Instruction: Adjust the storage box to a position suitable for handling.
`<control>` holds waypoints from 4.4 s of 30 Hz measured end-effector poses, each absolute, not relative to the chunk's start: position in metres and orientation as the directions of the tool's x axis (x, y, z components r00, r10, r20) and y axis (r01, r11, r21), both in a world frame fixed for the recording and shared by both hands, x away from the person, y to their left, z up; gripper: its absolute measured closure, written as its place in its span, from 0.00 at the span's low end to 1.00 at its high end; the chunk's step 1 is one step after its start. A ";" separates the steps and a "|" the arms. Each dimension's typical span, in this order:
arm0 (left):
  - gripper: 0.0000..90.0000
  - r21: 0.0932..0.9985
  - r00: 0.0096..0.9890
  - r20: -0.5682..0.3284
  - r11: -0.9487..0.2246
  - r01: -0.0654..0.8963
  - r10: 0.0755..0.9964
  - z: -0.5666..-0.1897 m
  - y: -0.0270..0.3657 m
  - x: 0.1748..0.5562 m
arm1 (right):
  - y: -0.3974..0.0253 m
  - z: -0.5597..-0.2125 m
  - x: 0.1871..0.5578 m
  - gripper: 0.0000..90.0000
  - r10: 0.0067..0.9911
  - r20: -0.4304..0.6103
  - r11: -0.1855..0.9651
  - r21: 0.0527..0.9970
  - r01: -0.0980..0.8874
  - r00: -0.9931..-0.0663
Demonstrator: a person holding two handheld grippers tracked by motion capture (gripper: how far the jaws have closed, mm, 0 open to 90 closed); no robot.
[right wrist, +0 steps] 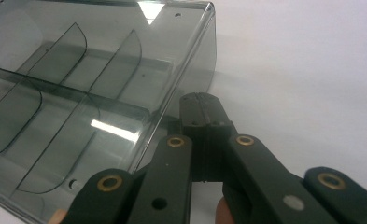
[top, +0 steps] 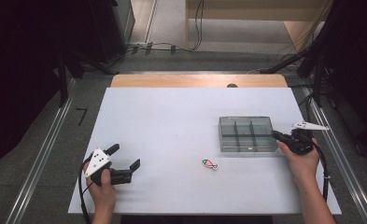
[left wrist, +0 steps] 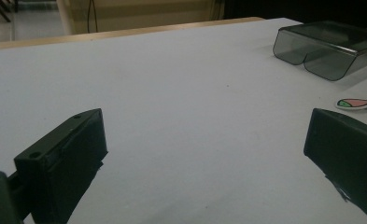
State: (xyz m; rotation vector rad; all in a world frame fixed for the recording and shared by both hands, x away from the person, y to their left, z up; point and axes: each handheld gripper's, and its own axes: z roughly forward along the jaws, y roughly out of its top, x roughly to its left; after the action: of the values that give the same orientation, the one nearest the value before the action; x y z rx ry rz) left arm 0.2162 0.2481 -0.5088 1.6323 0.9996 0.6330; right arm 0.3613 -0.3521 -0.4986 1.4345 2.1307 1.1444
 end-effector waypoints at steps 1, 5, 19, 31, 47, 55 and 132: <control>0.00 0.953 0.507 -0.084 -0.079 0.291 0.858 -0.509 0.248 0.216 | -0.350 -0.499 0.361 0.97 0.882 0.160 0.173 0.766 0.619 -0.444; 0.00 0.953 0.506 -0.086 -0.078 0.294 0.858 -0.509 0.248 0.216 | -0.340 -0.499 0.360 0.97 0.873 0.185 0.160 0.766 0.623 -0.452; 0.00 0.951 0.503 -0.080 -0.086 0.297 0.860 -0.509 0.247 0.217 | -0.321 -0.500 0.354 0.97 0.868 0.190 0.160 0.767 0.621 -0.459; 0.03 0.933 0.483 -0.125 -0.062 0.354 0.867 -0.505 0.242 0.222 | -0.308 -0.501 0.350 0.97 0.856 0.190 0.169 0.776 0.608 -0.481; 0.03 0.924 0.570 -0.125 -0.115 0.366 0.812 -0.486 0.191 0.253 | -0.297 -0.501 0.350 0.97 0.838 0.211 0.166 0.781 0.602 -0.504; 0.06 0.915 0.579 -0.136 -0.123 0.385 0.804 -0.483 0.176 0.271 | -0.286 -0.502 0.348 0.97 0.821 0.209 0.184 0.784 0.593 -0.531; 0.41 0.841 0.571 -0.251 -0.115 0.528 0.782 -0.495 0.148 0.282 | -0.246 -0.474 0.321 0.62 0.719 0.174 0.248 0.841 0.481 -0.673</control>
State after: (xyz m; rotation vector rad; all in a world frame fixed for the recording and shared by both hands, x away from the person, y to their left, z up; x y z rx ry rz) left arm 0.2817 0.1483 -0.4946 1.7835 1.0793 0.3113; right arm 0.3206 -0.2463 -0.4738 1.1211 2.2742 1.3922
